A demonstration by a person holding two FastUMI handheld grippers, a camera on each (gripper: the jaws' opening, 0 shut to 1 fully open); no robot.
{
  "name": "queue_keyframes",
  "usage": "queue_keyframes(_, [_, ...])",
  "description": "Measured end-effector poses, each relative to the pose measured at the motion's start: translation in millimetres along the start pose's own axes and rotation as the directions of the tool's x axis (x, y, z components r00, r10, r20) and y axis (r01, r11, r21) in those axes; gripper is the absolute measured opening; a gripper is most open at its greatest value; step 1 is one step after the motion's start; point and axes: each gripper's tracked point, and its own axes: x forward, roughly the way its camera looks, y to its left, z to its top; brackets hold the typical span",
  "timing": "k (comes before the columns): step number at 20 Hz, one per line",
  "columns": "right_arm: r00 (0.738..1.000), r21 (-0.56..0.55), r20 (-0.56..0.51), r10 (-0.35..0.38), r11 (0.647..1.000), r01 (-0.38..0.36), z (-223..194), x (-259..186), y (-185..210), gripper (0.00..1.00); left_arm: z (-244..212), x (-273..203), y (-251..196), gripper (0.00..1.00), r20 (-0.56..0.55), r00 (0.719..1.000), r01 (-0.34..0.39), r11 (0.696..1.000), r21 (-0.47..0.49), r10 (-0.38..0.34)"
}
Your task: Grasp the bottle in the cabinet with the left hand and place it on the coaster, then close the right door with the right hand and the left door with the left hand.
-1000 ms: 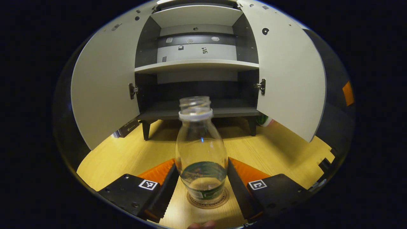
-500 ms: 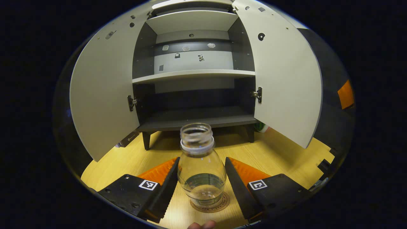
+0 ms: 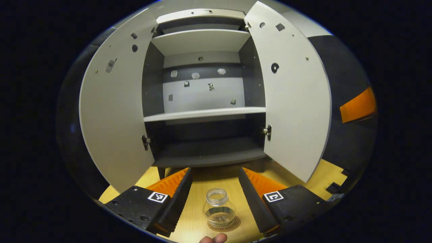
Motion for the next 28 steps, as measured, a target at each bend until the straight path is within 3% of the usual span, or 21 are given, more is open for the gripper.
queue_keyframes(6, [0.985,-0.006,0.169,-0.031,0.999,0.032,87,2,-44,0.97,74,-15,31,0.88,0.057,0.998,-0.037,0.999,-0.037,0.040])
queue_keyframes(11, [0.979,-0.047,0.204,0.016,0.999,-0.006,126,26,-53,0.97,92,-31,63,0.88,0.053,0.993,-0.099,0.994,-0.045,0.101])
queue_keyframes(19, [0.975,-0.064,0.192,0.114,0.993,-0.104,128,55,-36,1.00,87,-42,101,0.88,0.016,0.984,-0.176,0.983,-0.056,0.177])
queue_keyframes(28, [0.960,-0.085,0.209,0.189,0.981,-0.174,129,52,-5,0.98,89,-46,100,0.88,0.019,0.989,-0.147,0.988,-0.038,0.147])
